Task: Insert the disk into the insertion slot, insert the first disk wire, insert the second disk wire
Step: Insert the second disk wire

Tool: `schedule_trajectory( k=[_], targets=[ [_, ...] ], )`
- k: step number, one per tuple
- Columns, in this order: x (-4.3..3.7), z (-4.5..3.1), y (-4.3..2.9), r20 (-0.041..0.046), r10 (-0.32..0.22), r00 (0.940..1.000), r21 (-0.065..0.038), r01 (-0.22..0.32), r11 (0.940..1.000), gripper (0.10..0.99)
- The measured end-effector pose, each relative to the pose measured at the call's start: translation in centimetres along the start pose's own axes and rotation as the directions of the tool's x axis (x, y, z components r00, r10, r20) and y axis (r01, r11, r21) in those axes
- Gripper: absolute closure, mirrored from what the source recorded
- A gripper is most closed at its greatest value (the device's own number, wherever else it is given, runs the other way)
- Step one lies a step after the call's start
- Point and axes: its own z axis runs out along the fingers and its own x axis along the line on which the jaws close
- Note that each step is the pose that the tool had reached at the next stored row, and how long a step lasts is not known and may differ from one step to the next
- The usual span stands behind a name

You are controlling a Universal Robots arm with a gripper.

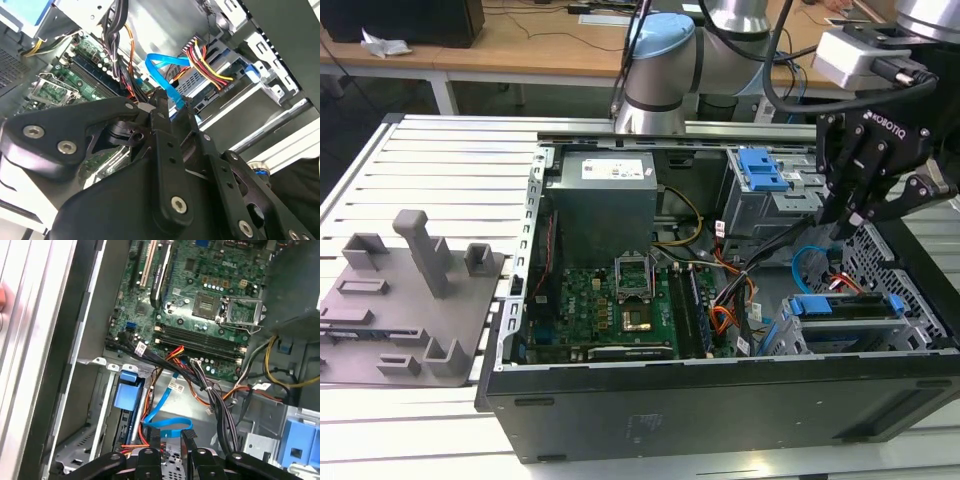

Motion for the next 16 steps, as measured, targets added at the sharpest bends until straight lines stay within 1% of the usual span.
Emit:
schedule_trajectory(
  k=[1, 2, 3, 4, 5, 7, 8, 9, 10, 13, 16],
  targets=[
    [-0.09, 0.05, -0.02, -0.0011, 0.0, 1.0, 0.0, 0.0, 1.0, 0.784],
    [-0.13, 0.13, -0.02, -0.0065, 0.0, 1.0, -0.002, 0.0, 1.0, 0.784],
    [-0.14, 0.17, -0.03, -0.0176, 0.0, 0.9998, -0.005, 0.0, 1.0, 0.784],
    [-0.14, 0.19, -0.03, -0.0318, -0.001, 0.9995, -0.008, 0.0, 1.0, 0.784],
    [-0.14, 0.2, -0.03, -0.0488, -0.002, 0.9988, -0.012, 0.001, 0.9999, 0.784],
    [-0.14, 0.22, -0.03, -0.0743, -0.004, 0.9972, -0.019, 0.003, 0.9998, 0.784],
    [-0.14, 0.27, -0.03, -0.0841, -0.007, 0.9964, -0.021, 0.005, 0.9998, 0.784],
    [-0.14, 0.54, -0.06, -0.0906, -0.012, 0.9958, -0.023, 0.01, 0.9997, 0.784],
    [-0.15, 0.86, -0.12, -0.0919, -0.018, 0.9956, -0.023, 0.016, 0.9996, 0.784],
    [-0.17, 1.46, -0.16, -0.0933, -0.034, 0.9951, -0.023, 0.032, 0.9992, 0.784],
    [-0.19, 1.85, -0.17, -0.0973, -0.042, 0.9944, -0.023, 0.04, 0.9989, 0.784]
  ],
)
